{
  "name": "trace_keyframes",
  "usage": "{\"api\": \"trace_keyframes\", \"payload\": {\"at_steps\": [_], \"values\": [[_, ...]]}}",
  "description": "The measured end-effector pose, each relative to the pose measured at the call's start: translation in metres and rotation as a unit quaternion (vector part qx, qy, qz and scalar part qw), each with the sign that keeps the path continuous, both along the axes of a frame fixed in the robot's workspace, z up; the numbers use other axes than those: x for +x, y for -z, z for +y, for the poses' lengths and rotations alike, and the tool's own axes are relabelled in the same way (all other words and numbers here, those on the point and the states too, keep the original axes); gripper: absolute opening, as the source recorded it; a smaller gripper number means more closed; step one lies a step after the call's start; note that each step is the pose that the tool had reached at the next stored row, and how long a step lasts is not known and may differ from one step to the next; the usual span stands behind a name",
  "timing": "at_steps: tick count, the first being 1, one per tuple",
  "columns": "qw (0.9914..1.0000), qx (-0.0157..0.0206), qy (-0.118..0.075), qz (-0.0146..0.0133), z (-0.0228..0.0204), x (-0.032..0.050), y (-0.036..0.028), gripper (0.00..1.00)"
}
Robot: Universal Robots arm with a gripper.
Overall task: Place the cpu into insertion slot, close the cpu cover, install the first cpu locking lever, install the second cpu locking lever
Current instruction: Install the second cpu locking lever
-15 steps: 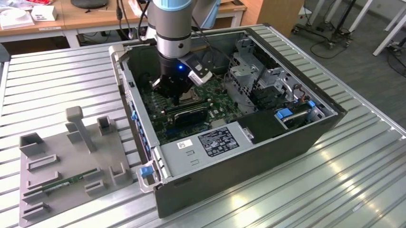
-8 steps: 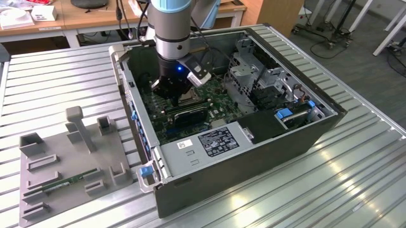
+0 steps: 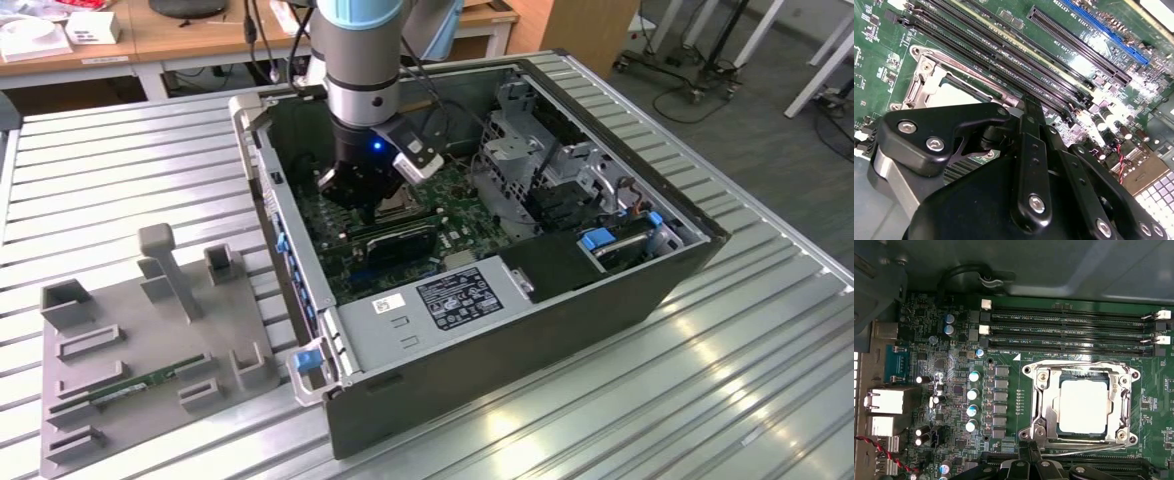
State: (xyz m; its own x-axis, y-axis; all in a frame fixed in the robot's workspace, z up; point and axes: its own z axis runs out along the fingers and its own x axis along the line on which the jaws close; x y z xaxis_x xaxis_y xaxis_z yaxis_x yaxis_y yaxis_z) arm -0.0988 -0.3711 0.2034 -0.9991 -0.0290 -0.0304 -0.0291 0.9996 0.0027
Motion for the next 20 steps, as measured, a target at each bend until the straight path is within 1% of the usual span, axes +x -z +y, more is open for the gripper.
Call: {"api": "trace_keyframes", "payload": {"at_steps": [4, 15, 20], "values": [[1.00000, 0.0020, 0.000, -0.0001, 0.0009, -0.0012, 0.0012, 0.11], [0.99999, 0.0037, 0.000, 0.0000, 0.0018, -0.0019, 0.0032, 0.11], [0.99999, 0.0038, 0.000, 0.0001, 0.0040, -0.0021, 0.0041, 0.11]]}}
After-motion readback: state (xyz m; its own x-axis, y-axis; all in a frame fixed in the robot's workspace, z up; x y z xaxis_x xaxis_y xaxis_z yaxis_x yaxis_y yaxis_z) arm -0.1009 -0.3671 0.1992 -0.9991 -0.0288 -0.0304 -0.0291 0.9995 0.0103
